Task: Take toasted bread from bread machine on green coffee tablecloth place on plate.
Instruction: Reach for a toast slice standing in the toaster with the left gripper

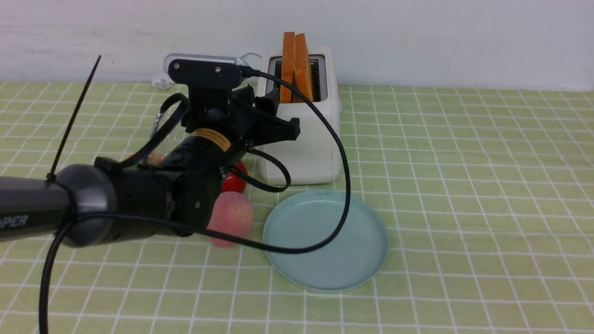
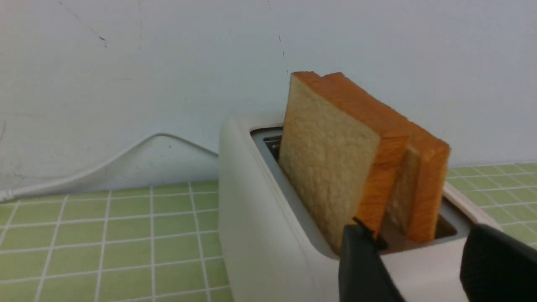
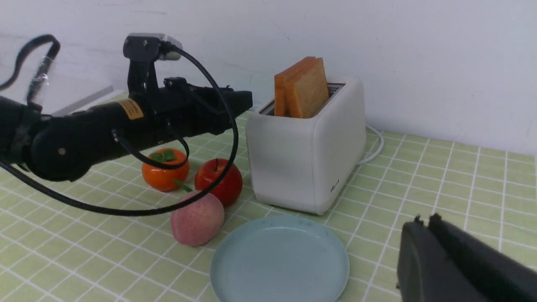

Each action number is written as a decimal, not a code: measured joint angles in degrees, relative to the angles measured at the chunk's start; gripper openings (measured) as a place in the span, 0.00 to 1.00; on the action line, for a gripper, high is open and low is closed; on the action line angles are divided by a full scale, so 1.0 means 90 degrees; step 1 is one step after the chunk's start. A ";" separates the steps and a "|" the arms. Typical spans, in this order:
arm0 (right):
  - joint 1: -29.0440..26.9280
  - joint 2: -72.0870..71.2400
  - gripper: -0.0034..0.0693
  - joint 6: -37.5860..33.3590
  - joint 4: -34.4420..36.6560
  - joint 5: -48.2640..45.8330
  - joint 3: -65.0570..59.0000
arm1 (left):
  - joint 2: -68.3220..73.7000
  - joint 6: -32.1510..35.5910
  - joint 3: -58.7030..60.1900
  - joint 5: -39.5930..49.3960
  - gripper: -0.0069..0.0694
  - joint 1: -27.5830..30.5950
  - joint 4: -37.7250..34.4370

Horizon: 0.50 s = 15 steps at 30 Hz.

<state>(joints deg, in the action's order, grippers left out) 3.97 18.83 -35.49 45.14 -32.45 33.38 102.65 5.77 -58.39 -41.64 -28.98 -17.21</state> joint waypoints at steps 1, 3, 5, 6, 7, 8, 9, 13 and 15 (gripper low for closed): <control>0.0000 0.0000 0.07 0.0000 0.0016 0.0029 0.0000 | 0.0051 -0.0071 -0.0056 0.0000 0.52 0.0044 0.0043; 0.0000 0.0000 0.08 0.0000 0.0056 0.0037 0.0000 | 0.0140 -0.0295 -0.0150 0.0008 0.52 0.0134 0.0168; 0.0000 0.0019 0.08 -0.0001 0.0106 0.0059 0.0000 | 0.0181 -0.0461 -0.0214 0.0021 0.52 0.0188 0.0264; 0.0000 0.0055 0.08 -0.0014 0.0157 0.0084 0.0017 | 0.0225 -0.0523 -0.0260 0.0021 0.52 0.0213 0.0345; 0.0000 0.0063 0.08 -0.0014 0.0160 0.0084 0.0017 | 0.0230 -0.0523 -0.0268 0.0016 0.52 0.0210 0.0361; 0.0000 0.0163 0.08 -0.0071 0.0227 0.0084 0.0083 | 0.0287 -0.0576 -0.0333 0.0021 0.52 0.0215 0.0526; 0.0000 0.0225 0.08 -0.0103 0.0276 0.0076 0.0128 | 0.0314 -0.0594 -0.0366 0.0021 0.52 0.0215 0.0630; 0.0000 0.0526 0.08 -0.0161 0.0438 -0.0027 0.0291 | 0.0478 -0.0715 -0.0492 0.0027 0.52 0.0215 0.1083; 0.0000 0.0674 0.08 -0.0211 0.0459 -0.0043 0.0346 | 0.0562 -0.0730 -0.0582 0.0048 0.52 0.0215 0.1113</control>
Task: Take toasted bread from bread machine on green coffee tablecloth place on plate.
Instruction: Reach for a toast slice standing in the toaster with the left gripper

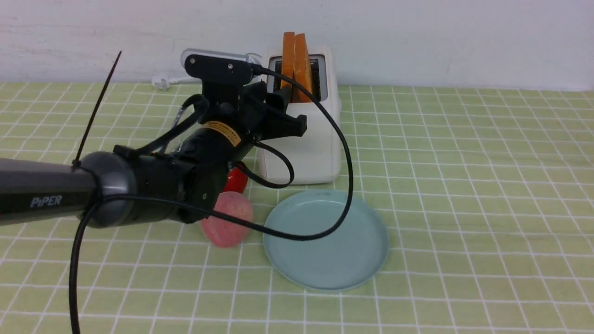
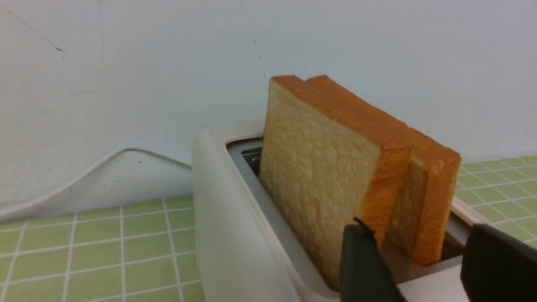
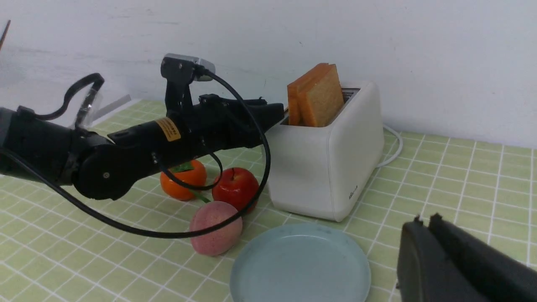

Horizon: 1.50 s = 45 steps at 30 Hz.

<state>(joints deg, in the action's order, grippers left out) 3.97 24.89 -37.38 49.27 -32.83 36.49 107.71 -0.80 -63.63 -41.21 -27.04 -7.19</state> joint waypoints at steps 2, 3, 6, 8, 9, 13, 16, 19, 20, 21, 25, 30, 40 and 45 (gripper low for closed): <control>0.0000 0.0122 0.08 -0.0132 -0.0034 0.0024 0.0017 | 0.0068 0.0000 -0.0095 0.0005 0.52 0.0000 -0.0008; 0.0000 0.0202 0.08 -0.0175 -0.0056 0.0042 0.0025 | 0.0107 -0.0002 -0.0153 0.0005 0.52 0.0000 -0.0014; 0.0000 0.0601 0.09 -0.0271 -0.0083 0.0058 0.0030 | 0.0295 -0.0024 -0.0473 -0.0001 0.52 0.0000 -0.0014; 0.0000 0.0729 0.09 -0.0274 -0.0022 0.0047 0.0030 | 0.0421 -0.0024 -0.0628 0.0022 0.52 0.0000 -0.0027; 0.0000 0.0752 0.09 -0.0273 -0.0003 0.0047 0.0030 | 0.0434 -0.0024 -0.0628 0.0030 0.52 0.0000 -0.0026; 0.0000 0.0834 0.09 -0.0338 0.0167 0.0080 0.0030 | 0.0667 0.0008 -0.0868 0.0234 0.52 0.0000 -0.0145; 0.0000 0.0840 0.09 -0.0475 0.0196 0.0105 0.0030 | 0.0749 0.0140 -0.0916 0.0233 0.52 0.0000 -0.0264; 0.0000 0.0840 0.09 -0.0531 0.0210 0.0118 0.0030 | 0.0780 0.0338 -0.0929 0.0227 0.52 0.0000 -0.0380; 0.0000 0.0840 0.09 -0.0546 0.0225 0.0118 0.0030 | 0.0788 0.0401 -0.0929 0.0227 0.52 0.0000 -0.0408; 0.0000 0.0840 0.09 -0.0572 0.0259 0.0126 0.0030 | 0.0788 0.0471 -0.0936 0.0203 0.52 0.0000 -0.0452; 0.0000 0.0840 0.09 -0.0593 0.0322 0.0169 0.0030 | 0.0808 0.0531 -0.1021 0.0104 0.50 0.0000 -0.0581; 0.0000 0.0840 0.09 -0.0598 0.0365 0.0169 0.0030 | 0.1049 0.0615 -0.1405 0.0171 0.48 0.0000 -0.0639; 0.0000 0.0840 0.09 -0.0598 0.0481 0.0120 0.0030 | 0.1376 0.0844 -0.2116 0.0599 0.43 0.0000 -0.1129; 0.0000 0.0840 0.09 -0.0604 0.0481 0.0112 0.0030 | 0.1382 0.1102 -0.2176 0.0717 0.26 0.0000 -0.1459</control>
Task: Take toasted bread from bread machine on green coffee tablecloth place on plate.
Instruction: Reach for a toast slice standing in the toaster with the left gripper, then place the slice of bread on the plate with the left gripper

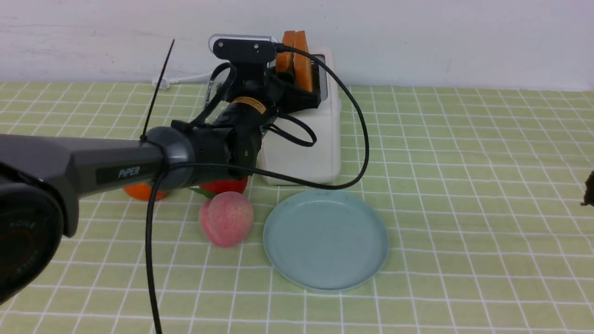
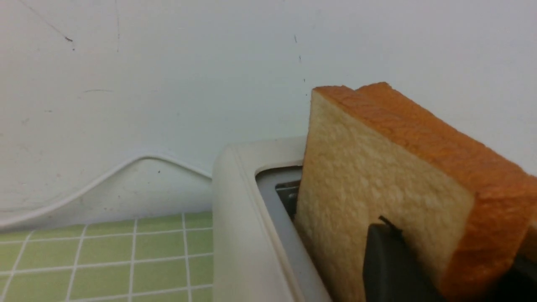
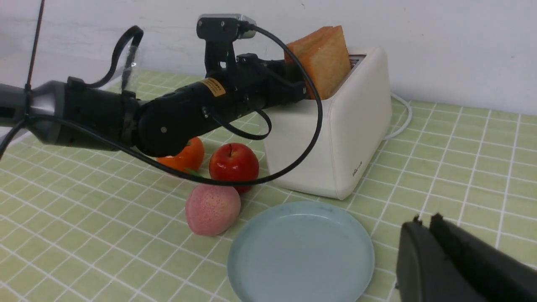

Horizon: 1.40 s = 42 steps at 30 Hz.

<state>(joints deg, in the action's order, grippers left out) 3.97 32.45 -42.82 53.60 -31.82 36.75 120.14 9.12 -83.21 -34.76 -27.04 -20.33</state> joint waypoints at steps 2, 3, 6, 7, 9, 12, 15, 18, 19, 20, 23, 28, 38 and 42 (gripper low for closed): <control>0.0000 0.0000 0.10 0.0000 0.0000 0.0000 0.0000 | 0.0000 0.0017 0.0000 0.0000 0.20 0.0000 -0.0060; 0.0000 0.0000 0.10 0.0000 0.0000 0.0000 0.0000 | 0.0000 0.0022 0.0000 0.0000 0.20 0.0000 -0.0060; 0.0000 0.0000 0.09 0.0000 0.0000 0.0000 0.0000 | -0.0094 0.0022 0.0000 0.0113 0.20 0.0000 -0.0065; 0.0000 0.0000 0.09 0.0000 0.0000 0.0000 0.0000 | -0.0194 0.0029 0.0000 0.0174 0.20 0.0000 -0.0065; 0.0000 0.0000 0.09 0.0000 0.0000 -0.0005 0.0000 | -0.0398 0.0036 0.0000 0.0245 0.20 0.0000 -0.0065; 0.0000 0.0000 0.09 0.0000 0.0000 -0.0005 0.0000 | -0.0835 0.0043 0.0000 0.0251 0.20 0.0000 -0.0051; 0.0000 0.0000 0.09 0.0000 0.0000 -0.0005 0.0002 | -0.1658 0.0105 0.0000 0.0252 0.20 0.0000 -0.0032; 0.0000 0.0000 0.08 0.0000 0.0031 -0.0083 0.0002 | -0.2365 0.0277 0.0000 0.0697 0.20 0.0000 -0.0004; 0.0000 0.0000 0.07 0.0000 0.0050 -0.0146 0.0002 | -0.2623 0.0284 0.0000 0.1043 0.20 0.0000 0.0002; 0.0000 0.0000 0.06 0.0000 0.0078 -0.0240 0.0002 | -0.2867 0.0284 0.0000 0.1485 0.20 0.0000 0.0002; 0.0000 0.0000 0.05 0.0007 0.0100 -0.0437 0.0002 | -0.3319 0.0182 0.0000 0.2652 0.20 0.0000 0.0029; 0.0000 0.0000 0.05 0.0320 0.0016 -0.0837 0.0007 | -0.3947 -0.0207 0.0012 0.6224 0.20 -0.0007 -0.0240; 0.0000 0.0000 0.05 0.1065 -0.0613 -0.1907 0.0008 | -0.3155 0.1490 0.0974 0.8333 0.20 -0.0007 -0.3102; 0.0000 0.0000 0.05 0.1120 -0.0649 -0.2140 0.0008 | -0.2449 0.1937 0.0995 0.8158 0.20 -0.0007 -0.4054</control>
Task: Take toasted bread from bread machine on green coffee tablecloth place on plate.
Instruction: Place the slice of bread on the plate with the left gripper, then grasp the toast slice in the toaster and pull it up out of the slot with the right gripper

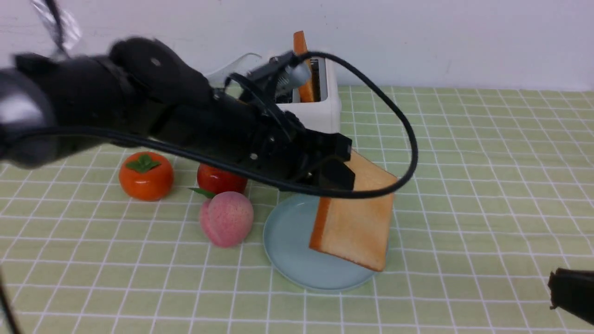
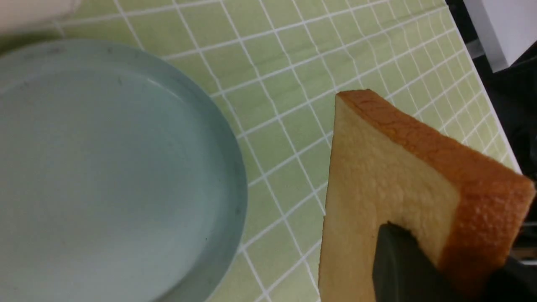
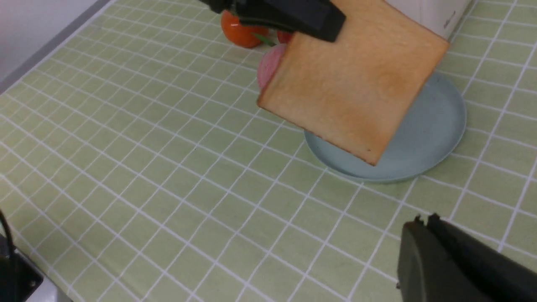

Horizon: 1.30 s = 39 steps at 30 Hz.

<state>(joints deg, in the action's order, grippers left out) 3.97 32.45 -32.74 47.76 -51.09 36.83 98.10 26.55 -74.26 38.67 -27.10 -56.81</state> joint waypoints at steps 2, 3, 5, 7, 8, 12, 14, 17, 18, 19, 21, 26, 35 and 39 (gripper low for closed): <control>0.0000 0.0000 0.05 0.0007 0.0000 -0.0095 0.0000 | 0.0240 0.0028 0.0000 -0.0115 0.20 0.0000 -0.0109; 0.0000 0.0000 0.05 0.0007 0.0001 -0.0155 0.0000 | 0.0380 0.0036 0.0000 -0.0196 0.20 0.0000 -0.0137; 0.0000 0.0000 0.05 0.0013 0.0012 -0.0278 0.0000 | 0.0629 0.0036 0.0000 -0.0401 0.20 0.0000 -0.0169; 0.0000 0.0000 0.05 0.0013 0.0033 -0.0380 0.0000 | 0.0819 0.0036 0.0000 -0.0625 0.20 0.0000 -0.0174; 0.0000 0.0000 0.05 0.0013 0.0060 -0.0411 0.0000 | 0.0872 0.0036 0.0000 -0.0707 0.21 0.0000 -0.0174; 0.0000 0.0000 0.05 0.0013 0.0124 -0.0455 0.0000 | 0.0992 0.0036 0.0000 -0.0932 0.35 0.0000 -0.0188; 0.0000 0.0000 0.05 0.0013 0.0124 -0.0455 0.0000 | 0.1000 0.0036 0.0000 -0.0932 0.42 0.0000 -0.0121; 0.0000 0.0000 0.05 0.0013 0.0124 -0.0455 0.0000 | 0.1000 -0.0061 0.0000 -0.0932 0.67 0.0012 0.0482; 0.0000 0.0000 0.05 0.0013 0.0124 -0.0455 0.0000 | 0.0979 -0.0204 0.0000 -0.0932 0.73 0.0019 0.0648; 0.0000 0.0000 0.05 0.0013 0.0124 -0.0455 0.0000 | 0.0954 -0.0383 0.0000 -0.0925 0.78 0.0053 0.0808; 0.0000 0.0000 0.05 0.0013 0.0124 -0.0462 0.0000 | 0.0857 -0.0746 0.0000 -0.0909 0.84 0.0144 0.1160; 0.0000 0.0000 0.05 0.0013 0.0126 -0.0457 0.0000 | 0.0392 -0.1715 0.0000 -0.0649 0.87 0.0554 0.2214; 0.0000 0.0512 0.05 0.0007 0.0019 -0.0431 0.0412 | -0.1597 -0.2437 0.0160 0.0462 0.23 0.0673 0.3648; 0.0000 0.1484 0.05 0.0013 -0.0066 -0.0431 0.1049 | -0.2930 -0.2278 0.0674 0.0151 0.07 0.0404 0.3746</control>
<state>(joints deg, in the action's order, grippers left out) 3.97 45.81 -32.62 47.17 -54.97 46.27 71.73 6.05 -68.19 40.03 -23.46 -23.10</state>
